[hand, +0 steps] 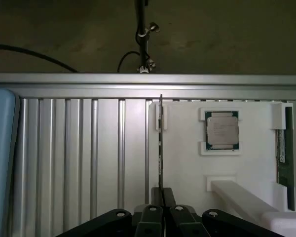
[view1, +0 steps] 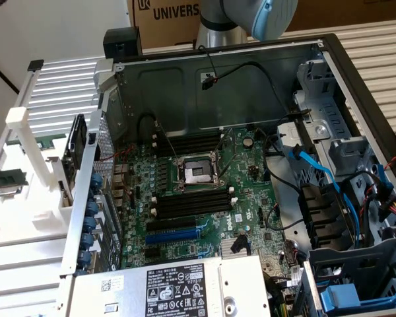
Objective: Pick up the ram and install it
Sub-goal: 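Pick up the ram and move it above insertion slot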
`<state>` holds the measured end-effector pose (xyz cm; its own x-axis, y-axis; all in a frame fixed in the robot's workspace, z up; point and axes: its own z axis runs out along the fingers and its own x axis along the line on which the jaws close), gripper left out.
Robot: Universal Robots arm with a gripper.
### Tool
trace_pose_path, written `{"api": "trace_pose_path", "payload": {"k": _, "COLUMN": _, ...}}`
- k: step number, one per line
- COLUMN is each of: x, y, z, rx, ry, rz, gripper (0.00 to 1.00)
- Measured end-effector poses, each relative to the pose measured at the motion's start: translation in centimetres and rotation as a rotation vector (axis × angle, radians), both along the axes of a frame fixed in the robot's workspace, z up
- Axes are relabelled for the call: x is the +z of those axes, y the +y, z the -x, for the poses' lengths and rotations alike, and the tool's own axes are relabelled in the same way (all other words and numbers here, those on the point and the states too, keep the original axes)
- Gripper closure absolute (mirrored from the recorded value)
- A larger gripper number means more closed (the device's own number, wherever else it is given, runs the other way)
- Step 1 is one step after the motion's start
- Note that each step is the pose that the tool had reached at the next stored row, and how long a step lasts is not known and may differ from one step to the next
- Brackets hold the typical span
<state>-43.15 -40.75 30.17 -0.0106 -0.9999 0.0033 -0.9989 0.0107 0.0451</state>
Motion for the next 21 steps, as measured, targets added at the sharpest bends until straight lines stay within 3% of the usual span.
{"api": "trace_pose_path", "payload": {"k": 11, "x": 4.94, "y": 0.03, "z": -0.4, "rx": -0.002, "ry": 0.0001, "rz": 0.0161, "gripper": 0.88}}
{"api": "trace_pose_path", "payload": {"k": 18, "x": 8.11, "y": 0.03, "z": -1.5, "rx": -0.003, "ry": 0.0000, "rz": 0.0177, "gripper": 0.88}}
{"api": "trace_pose_path", "payload": {"k": 21, "x": 8.96, "y": 0.03, "z": -2.2, "rx": -0.003, "ry": 0.0000, "rz": 0.0176, "gripper": 0.88}}
